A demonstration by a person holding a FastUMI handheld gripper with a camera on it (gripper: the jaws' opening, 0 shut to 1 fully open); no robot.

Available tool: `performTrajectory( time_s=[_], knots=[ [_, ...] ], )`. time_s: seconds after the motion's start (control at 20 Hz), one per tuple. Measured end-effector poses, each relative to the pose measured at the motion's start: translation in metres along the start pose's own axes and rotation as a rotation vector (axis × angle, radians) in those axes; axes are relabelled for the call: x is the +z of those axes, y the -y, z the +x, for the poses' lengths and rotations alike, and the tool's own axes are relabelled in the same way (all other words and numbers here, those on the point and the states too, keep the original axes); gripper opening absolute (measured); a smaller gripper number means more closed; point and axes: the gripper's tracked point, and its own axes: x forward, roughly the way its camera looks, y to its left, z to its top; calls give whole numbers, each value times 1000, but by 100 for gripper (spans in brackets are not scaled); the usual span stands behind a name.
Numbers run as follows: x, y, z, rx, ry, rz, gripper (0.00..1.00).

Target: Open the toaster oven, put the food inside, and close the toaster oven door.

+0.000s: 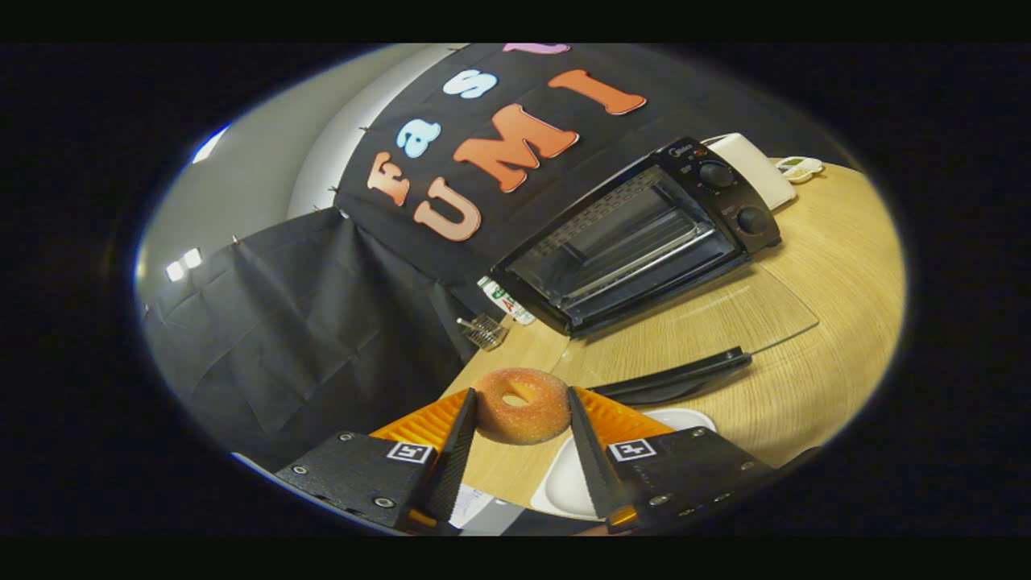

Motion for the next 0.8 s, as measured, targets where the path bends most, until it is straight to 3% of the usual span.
performTrajectory(
  time_s=[0.45, 0.8],
  knots=[
    [84, 30, 53, -20, 127, 103, 64],
    [120, 61, 98, -65, 174, 179, 64]
  ],
)
